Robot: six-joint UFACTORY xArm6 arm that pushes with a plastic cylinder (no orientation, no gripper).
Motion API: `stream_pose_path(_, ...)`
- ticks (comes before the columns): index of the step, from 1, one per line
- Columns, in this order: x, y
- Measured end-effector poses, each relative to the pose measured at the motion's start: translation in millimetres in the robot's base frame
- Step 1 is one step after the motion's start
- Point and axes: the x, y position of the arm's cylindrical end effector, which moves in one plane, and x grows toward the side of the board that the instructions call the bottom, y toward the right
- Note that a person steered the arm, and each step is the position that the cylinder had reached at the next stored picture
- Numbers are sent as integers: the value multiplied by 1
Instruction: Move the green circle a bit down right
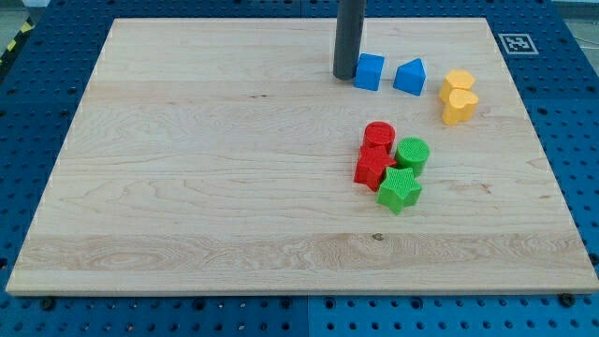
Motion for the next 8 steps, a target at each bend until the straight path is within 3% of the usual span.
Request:
stream_pose_path(1, -2, 0)
stream_pose_path(2, -53, 3)
stream_pose_path(3, -68, 32)
stream_pose_path(5, -37, 73)
stream_pose_path(8, -58, 73)
